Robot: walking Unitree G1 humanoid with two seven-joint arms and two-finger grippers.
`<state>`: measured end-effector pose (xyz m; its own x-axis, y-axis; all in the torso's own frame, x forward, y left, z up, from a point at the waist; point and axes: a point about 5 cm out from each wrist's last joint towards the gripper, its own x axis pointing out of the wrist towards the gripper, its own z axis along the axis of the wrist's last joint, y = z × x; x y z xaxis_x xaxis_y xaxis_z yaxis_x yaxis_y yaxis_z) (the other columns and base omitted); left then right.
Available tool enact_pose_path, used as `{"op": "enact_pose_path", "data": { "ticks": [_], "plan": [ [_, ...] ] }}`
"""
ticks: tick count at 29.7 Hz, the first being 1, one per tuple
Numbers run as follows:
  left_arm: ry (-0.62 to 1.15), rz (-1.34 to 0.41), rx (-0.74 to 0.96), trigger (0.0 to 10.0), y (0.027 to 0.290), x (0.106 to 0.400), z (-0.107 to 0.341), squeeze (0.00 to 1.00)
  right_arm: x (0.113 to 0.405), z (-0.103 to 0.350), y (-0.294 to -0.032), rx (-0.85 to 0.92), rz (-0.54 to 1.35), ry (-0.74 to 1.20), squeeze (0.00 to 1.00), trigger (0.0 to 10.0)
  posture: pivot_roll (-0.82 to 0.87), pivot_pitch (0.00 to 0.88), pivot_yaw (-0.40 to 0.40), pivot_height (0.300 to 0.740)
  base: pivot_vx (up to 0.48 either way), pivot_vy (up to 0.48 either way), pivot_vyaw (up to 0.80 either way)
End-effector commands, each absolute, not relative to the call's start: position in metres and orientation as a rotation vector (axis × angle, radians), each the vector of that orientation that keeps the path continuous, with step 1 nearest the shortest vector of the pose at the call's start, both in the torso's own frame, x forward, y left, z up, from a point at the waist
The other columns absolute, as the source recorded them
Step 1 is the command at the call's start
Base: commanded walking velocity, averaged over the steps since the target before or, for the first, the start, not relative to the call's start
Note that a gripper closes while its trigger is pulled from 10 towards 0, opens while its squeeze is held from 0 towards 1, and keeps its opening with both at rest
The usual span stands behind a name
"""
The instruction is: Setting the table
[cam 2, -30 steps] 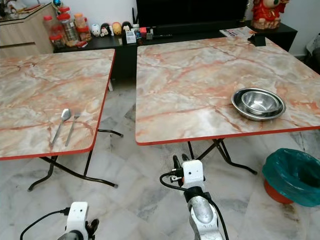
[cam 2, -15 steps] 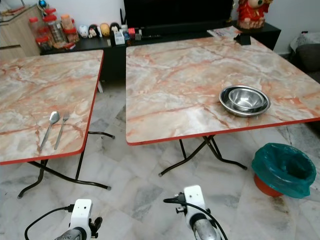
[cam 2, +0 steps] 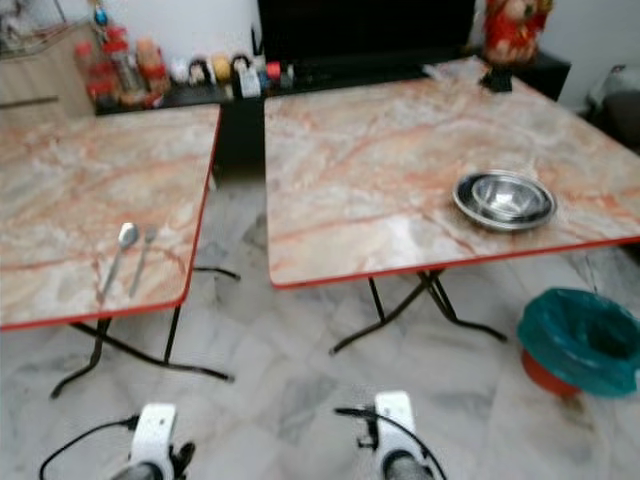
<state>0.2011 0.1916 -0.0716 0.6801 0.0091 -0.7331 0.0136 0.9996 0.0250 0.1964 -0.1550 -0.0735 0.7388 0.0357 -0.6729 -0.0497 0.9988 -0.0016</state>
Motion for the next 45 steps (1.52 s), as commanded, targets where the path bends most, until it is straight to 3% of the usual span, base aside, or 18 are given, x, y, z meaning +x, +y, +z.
{"op": "enact_pose_path", "data": {
  "ticks": [1,21,32,45],
  "plan": [
    [0.831,-0.009,0.041,10.0,0.195,0.2,-0.072,0.0,0.2,-0.071,-0.158,0.014,0.015,0.721,0.0,10.0,-0.11,0.0,0.134,0.74,0.0,0.409,0.0],
    [0.821,-0.021,0.052,10.0,0.195,0.207,-0.068,0.0,0.204,-0.069,-0.161,0.044,-0.03,0.715,0.0,10.0,-0.15,0.0,0.132,0.74,0.0,0.412,0.0],
    [0.828,-0.066,0.034,10.0,0.174,0.207,-0.071,0.0,0.201,-0.069,-0.173,0.02,-0.024,0.711,0.0,10.0,-0.18,0.0,0.105,0.74,0.0,0.412,0.0],
    [0.829,-0.055,0.044,10.0,0.18,0.206,-0.071,0.0,0.206,-0.068,-0.165,0.033,-0.004,0.7,0.0,10.0,-0.17,0.0,0.11,0.74,0.0,0.412,0.0]
  ]
}}
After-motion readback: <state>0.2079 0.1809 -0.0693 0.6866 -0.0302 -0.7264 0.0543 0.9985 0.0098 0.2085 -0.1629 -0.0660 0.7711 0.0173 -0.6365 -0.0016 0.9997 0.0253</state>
